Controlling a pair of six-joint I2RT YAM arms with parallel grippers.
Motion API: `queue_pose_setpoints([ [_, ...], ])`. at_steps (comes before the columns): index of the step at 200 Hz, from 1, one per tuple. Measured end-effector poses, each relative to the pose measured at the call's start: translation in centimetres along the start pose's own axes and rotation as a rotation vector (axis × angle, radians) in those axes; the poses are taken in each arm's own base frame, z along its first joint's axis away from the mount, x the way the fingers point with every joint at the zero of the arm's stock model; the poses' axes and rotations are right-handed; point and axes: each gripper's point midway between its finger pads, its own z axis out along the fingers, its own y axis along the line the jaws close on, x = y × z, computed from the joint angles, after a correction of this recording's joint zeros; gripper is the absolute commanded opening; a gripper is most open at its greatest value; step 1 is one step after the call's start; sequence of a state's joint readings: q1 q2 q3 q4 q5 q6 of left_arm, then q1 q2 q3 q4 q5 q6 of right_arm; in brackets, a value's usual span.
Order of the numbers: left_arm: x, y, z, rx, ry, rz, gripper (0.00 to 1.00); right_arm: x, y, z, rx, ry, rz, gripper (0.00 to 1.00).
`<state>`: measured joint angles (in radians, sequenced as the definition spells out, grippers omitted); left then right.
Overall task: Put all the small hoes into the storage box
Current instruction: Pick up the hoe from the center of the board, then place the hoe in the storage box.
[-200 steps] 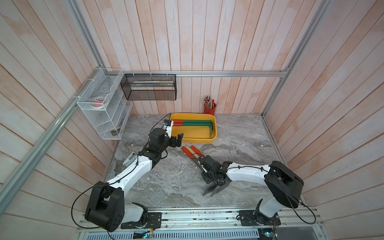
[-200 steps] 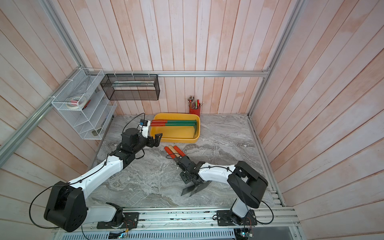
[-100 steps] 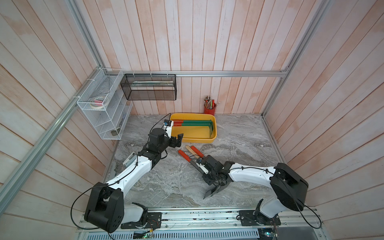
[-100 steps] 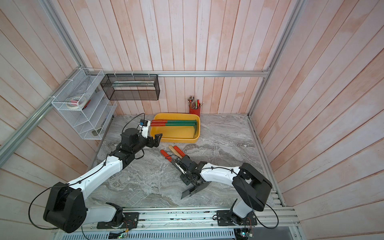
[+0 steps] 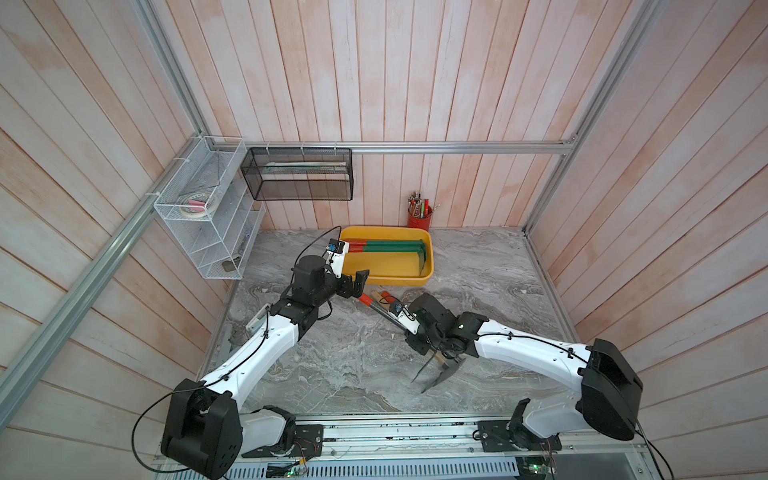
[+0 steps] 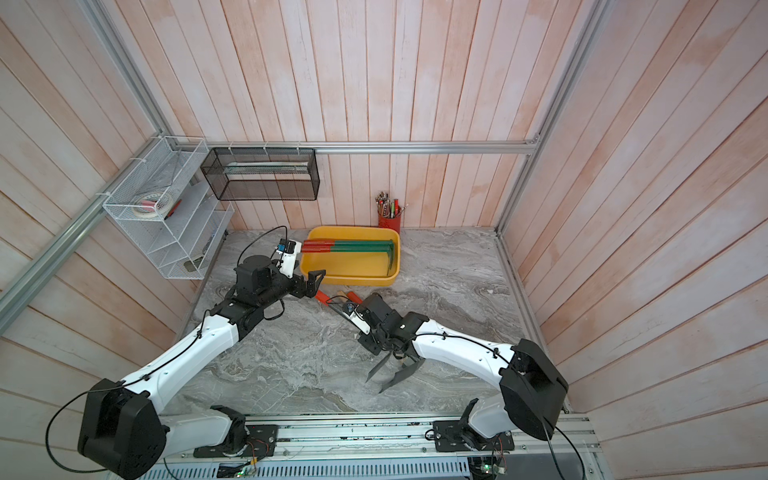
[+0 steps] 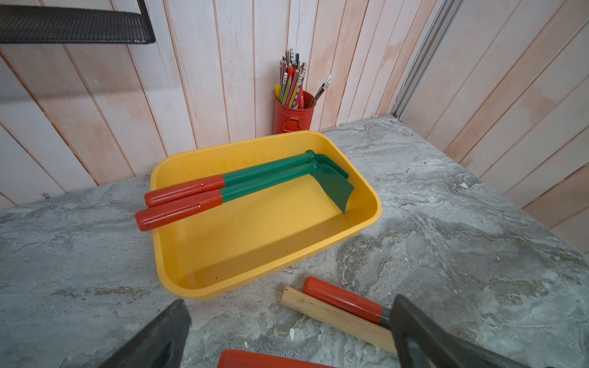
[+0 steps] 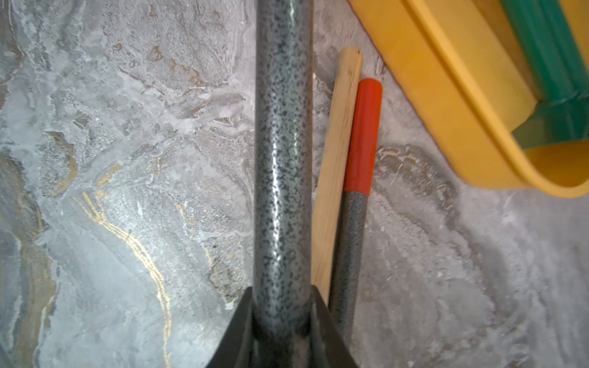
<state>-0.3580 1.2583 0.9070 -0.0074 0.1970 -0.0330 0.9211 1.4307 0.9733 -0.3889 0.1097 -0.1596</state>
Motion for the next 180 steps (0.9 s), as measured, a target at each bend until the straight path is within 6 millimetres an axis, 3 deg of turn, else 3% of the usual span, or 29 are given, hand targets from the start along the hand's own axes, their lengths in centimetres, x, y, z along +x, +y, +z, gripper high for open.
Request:
queue_pose_setpoints([
  [54, -5.4, -0.1, -4.0, -0.048, -0.125, 0.033, 1.0, -4.2, -5.8, -2.0, 0.067, -0.099, -0.176, 0.0],
  [79, -7.5, 0.3, -5.9, -0.096, -0.186, 0.043, 1.0, -7.3, -8.4, -2.0, 0.072, -0.15, -0.254, 0.0],
  [118, -7.1, 0.8, -6.8, -0.135, -0.163, 0.058, 1.0, -10.8, -11.9, 0.3, 0.068, -0.191, -0.347, 0.0],
  [180, -5.3, 0.8, -6.5, -0.126, -0.089, 0.06, 1.0, -11.0, -17.4, 6.7, 0.038, -0.17, -0.402, 0.0],
])
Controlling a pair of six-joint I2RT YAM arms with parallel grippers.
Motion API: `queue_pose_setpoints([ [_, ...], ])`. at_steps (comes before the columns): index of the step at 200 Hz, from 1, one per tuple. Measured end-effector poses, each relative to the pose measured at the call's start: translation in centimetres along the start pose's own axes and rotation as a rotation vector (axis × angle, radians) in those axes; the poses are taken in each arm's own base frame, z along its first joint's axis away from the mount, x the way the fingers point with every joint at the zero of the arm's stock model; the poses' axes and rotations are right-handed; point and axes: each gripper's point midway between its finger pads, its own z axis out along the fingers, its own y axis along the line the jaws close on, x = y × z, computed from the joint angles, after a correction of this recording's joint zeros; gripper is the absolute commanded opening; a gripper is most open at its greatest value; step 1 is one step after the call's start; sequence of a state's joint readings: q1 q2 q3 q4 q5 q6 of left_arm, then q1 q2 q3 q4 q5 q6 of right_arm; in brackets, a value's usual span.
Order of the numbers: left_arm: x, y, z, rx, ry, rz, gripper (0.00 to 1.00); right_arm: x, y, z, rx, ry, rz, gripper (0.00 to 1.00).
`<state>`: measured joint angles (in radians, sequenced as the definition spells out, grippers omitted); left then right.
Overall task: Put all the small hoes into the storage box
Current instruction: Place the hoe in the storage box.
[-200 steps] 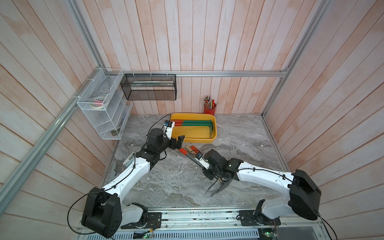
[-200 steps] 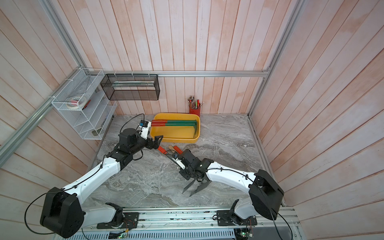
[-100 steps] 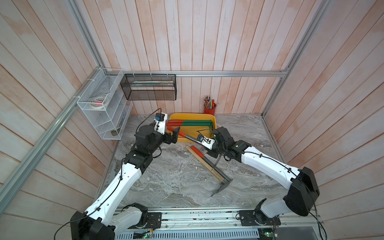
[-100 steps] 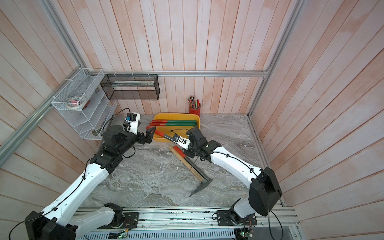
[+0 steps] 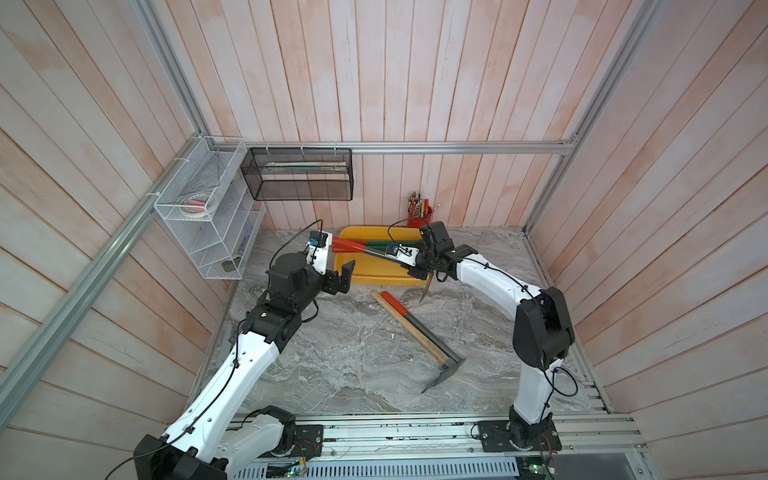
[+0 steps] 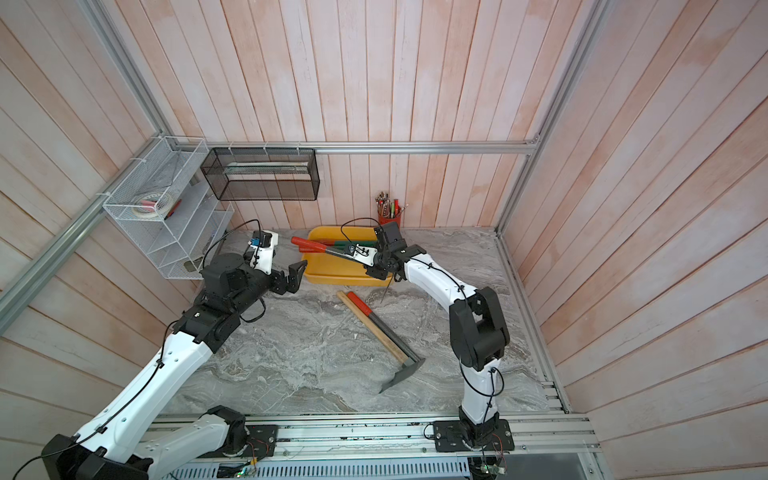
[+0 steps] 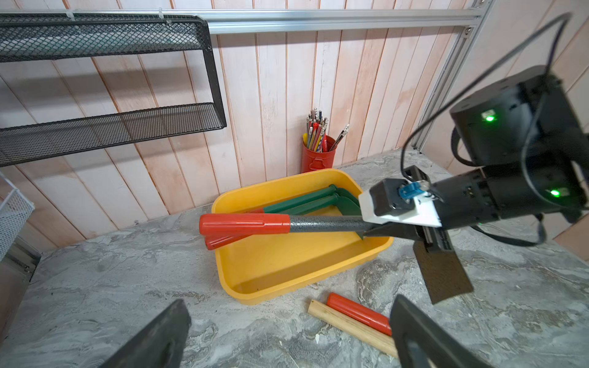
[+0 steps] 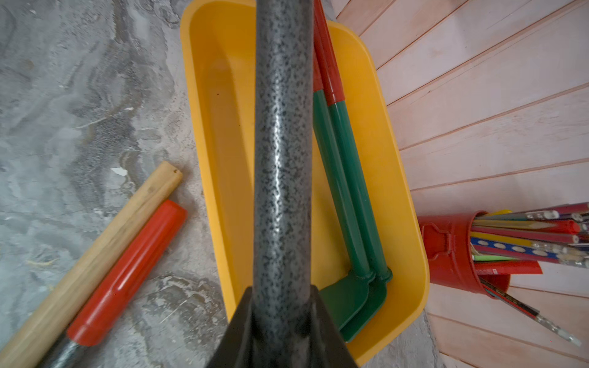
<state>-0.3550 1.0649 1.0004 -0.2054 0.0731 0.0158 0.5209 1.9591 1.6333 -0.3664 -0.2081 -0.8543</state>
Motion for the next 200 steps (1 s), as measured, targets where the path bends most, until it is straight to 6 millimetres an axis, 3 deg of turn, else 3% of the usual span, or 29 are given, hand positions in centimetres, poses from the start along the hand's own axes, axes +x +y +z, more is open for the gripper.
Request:
queue_pose_setpoints([
  [35, 0.7, 0.2, 0.0, -0.006, 0.027, 0.004, 1.0, 0.5, -2.8, 1.4, 0.013, -0.027, -0.016, 0.0],
  [92, 2.6, 1.7, 1.5, -0.038, 0.091, -0.009, 1.0, -3.6, -5.9, 2.6, 0.017, -0.177, -0.089, 0.0],
  [118, 3.2, 2.0, 1.9, -0.041, 0.113, -0.014, 1.0, -4.2, -6.6, 4.4, 0.002, -0.207, -0.122, 0.0],
  [161, 3.5, 3.0, 1.9, -0.066, 0.121, -0.023, 1.0, -2.2, -7.4, 7.8, -0.037, -0.194, -0.133, 0.0],
  [200, 4.4, 3.6, 2.7, -0.076, 0.151, -0.03, 1.0, 0.6, -8.0, 8.9, -0.068, -0.176, -0.113, 0.0],
])
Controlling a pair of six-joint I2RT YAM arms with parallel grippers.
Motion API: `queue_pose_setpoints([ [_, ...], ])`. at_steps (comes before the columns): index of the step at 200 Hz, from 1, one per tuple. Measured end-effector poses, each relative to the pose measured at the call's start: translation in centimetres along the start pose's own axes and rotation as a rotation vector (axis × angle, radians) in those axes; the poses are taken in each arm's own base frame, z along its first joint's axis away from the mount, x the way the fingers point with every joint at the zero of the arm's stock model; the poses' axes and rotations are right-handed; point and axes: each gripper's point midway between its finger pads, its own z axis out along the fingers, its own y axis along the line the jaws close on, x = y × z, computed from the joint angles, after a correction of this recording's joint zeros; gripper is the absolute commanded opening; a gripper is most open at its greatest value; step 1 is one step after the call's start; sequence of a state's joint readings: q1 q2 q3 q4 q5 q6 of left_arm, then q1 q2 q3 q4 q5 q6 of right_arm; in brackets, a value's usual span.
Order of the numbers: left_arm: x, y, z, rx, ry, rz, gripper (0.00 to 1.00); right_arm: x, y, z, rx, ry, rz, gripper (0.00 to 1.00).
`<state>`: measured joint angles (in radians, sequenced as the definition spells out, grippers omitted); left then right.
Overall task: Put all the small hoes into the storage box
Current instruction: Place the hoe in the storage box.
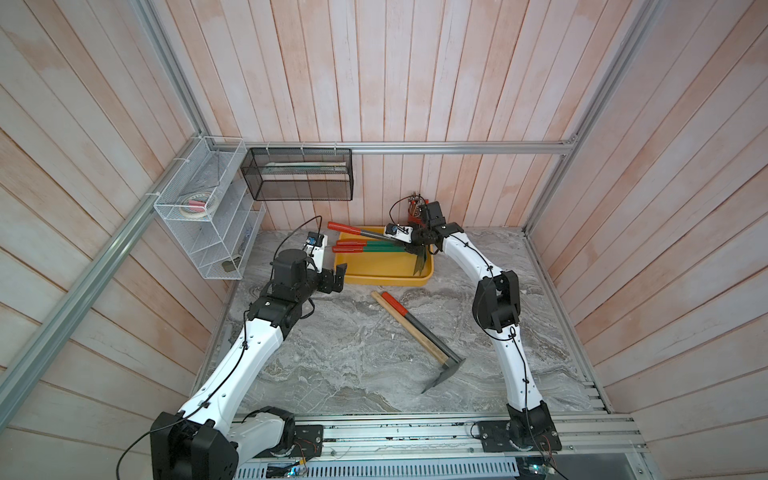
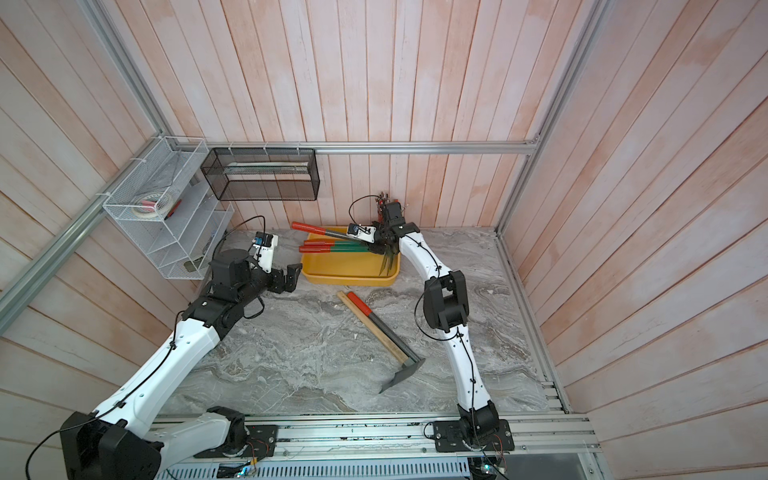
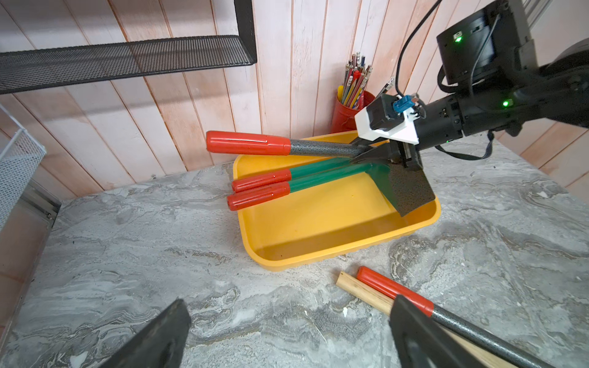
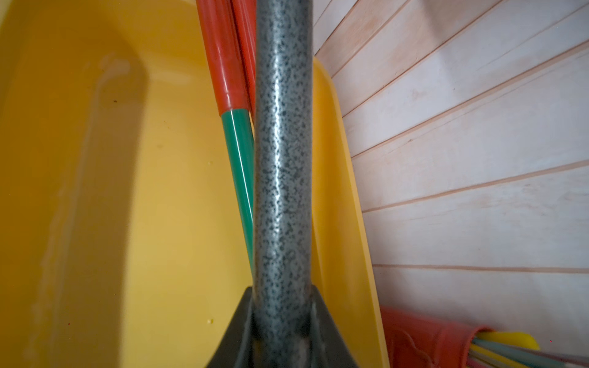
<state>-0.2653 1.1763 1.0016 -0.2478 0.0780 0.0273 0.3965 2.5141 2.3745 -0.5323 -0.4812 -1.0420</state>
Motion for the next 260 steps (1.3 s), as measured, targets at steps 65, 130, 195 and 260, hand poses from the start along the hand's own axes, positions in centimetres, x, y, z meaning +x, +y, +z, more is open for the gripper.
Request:
queue_pose_setpoints([
  [65, 0.7, 0.6, 1.5, -0.011, 0.039, -0.001, 1.0, 0.8, 0.6, 0.4, -0.038, -0.035, 0.008, 0.0],
  [130, 0.9, 0.9, 2.1, -0.015, 0.05, -0.005, 1.0, 2.1, 2.3, 1.6, -0.087, -0.036, 0.014, 0.0],
  [195, 0.9, 1.2, 2.1, -0.021, 0.052, -0.008, 1.0, 3.2, 3.2, 2.8, -0.082, -0.032, 0.014, 0.24],
  [260, 0.9, 1.2, 2.1, -0.021, 0.052, -0.008, 1.0, 4.4, 3.9, 4.5, -0.028, -0.055, 0.024, 0.54],
])
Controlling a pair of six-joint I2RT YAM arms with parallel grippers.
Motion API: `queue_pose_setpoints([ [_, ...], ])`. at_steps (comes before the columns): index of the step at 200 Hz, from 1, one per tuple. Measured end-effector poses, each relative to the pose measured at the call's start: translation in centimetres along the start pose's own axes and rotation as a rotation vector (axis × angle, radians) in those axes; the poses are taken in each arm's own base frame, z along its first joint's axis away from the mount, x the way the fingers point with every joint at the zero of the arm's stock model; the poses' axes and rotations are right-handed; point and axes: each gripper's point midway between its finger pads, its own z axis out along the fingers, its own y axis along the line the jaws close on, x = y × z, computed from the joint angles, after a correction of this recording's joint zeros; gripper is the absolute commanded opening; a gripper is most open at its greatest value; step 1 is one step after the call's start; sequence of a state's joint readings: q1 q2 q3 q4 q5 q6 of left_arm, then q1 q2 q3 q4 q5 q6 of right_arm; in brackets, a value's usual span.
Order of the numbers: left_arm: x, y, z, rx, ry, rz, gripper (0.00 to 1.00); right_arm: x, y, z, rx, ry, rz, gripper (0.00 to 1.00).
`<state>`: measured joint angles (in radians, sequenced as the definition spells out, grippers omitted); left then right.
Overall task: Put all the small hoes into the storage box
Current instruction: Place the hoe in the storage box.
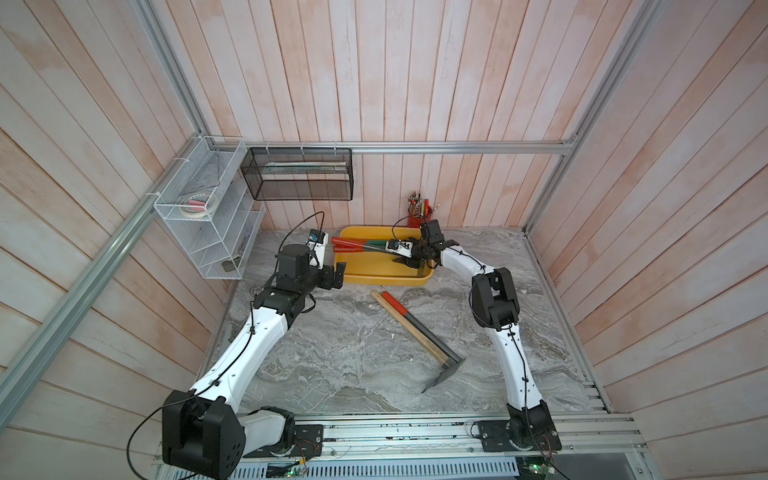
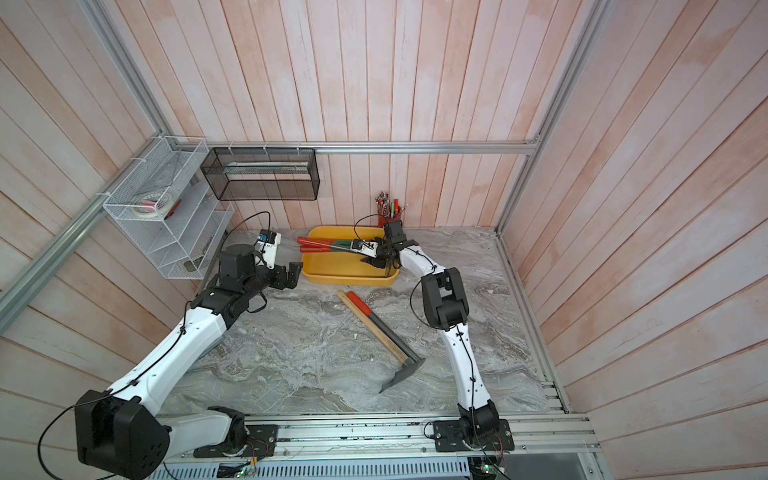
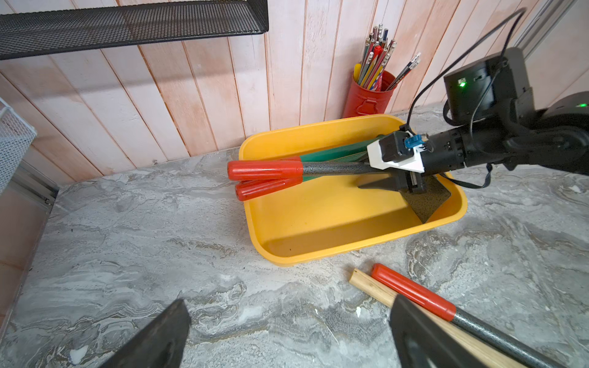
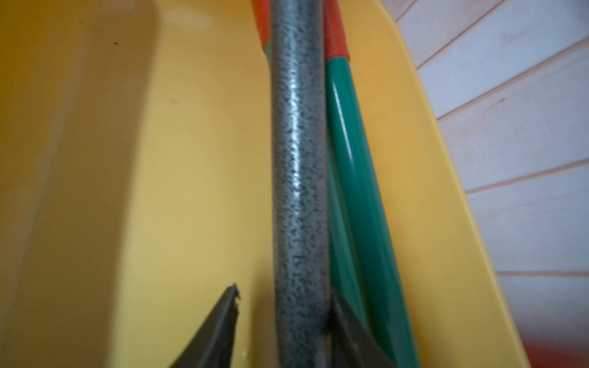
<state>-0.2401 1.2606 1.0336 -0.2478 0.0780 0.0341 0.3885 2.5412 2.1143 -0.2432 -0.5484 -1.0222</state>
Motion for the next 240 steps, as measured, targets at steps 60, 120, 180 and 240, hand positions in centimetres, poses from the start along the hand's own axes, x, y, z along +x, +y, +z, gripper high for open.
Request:
queue_pose_setpoints([
  [60, 0.0, 0.1, 0.0, -0.002, 0.0, -0.001, 1.0, -2.9, -2.5, -1.8, 0.133, -0.078, -0.02, 0.57],
  [120, -0.4, 0.1, -0.4, -0.001, -0.013, -0.002, 1.0, -9.0, -5.7, -7.3, 0.277, -0.206, -0.044, 0.56],
  [180, -1.1, -0.4, 2.2, 0.05, -0.013, -0.061, 1.0, -14.3, -3.7, -13.9, 0.346, -0.321, 0.237, 0.46],
  [240, -2.1, 0.3, 12.2, 0.113, 0.102, -0.079, 0.7, -17.1, 1.9, -23.9, 0.402, -0.427, 0.611, 0.0],
])
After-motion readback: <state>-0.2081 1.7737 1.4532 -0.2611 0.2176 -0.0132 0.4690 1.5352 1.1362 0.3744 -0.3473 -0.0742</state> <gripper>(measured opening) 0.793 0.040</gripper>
